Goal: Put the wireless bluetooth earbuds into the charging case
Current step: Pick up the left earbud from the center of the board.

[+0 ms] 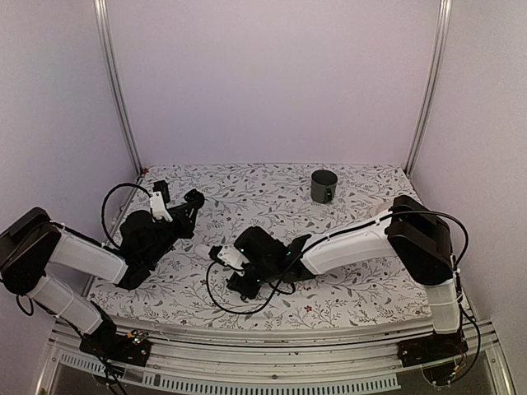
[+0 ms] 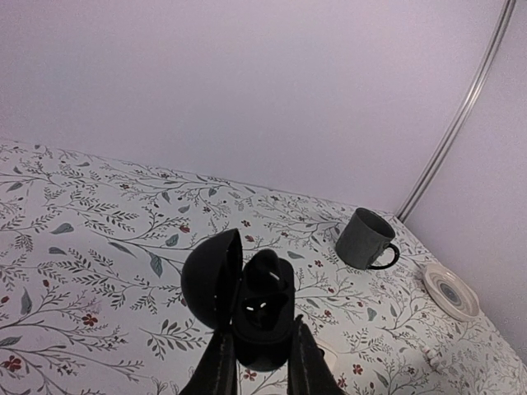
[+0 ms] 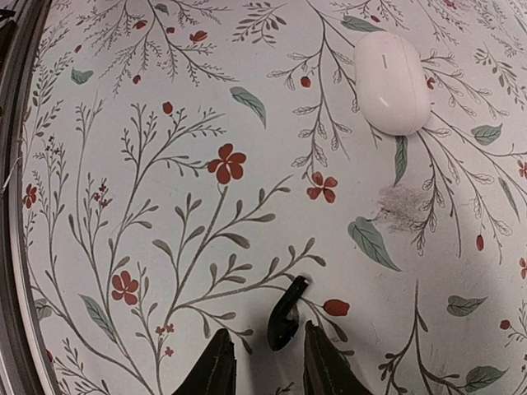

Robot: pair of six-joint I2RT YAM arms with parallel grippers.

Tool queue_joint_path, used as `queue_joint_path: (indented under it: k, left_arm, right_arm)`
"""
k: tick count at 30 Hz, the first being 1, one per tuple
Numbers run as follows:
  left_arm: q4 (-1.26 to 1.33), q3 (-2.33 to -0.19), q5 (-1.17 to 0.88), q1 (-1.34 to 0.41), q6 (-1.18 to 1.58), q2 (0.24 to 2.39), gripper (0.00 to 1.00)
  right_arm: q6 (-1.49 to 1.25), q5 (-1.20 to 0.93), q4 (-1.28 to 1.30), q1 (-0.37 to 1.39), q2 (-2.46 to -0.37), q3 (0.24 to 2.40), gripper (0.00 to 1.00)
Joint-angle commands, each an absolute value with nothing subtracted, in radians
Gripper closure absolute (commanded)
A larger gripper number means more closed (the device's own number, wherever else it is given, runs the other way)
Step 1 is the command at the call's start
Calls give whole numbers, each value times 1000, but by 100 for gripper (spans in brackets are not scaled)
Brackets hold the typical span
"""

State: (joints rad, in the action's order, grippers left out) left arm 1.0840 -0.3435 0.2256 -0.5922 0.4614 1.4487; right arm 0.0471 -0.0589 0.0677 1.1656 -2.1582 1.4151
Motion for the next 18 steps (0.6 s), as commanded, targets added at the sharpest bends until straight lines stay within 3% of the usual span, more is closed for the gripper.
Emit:
queue_joint_path:
  k: [1, 6, 18]
  left_arm:
    - [1111, -352, 228, -577, 458, 1446, 100]
    - [1112, -347, 230, -577, 460, 1441, 100]
    - [1115, -338, 227, -575, 444, 1442, 100]
  right_arm:
    - [35, -24, 95, 1178, -2194, 1450, 71]
    - [25, -10, 107, 1180, -2219, 1468, 74]
    - [11, 7, 127, 1181, -2255, 1511, 92]
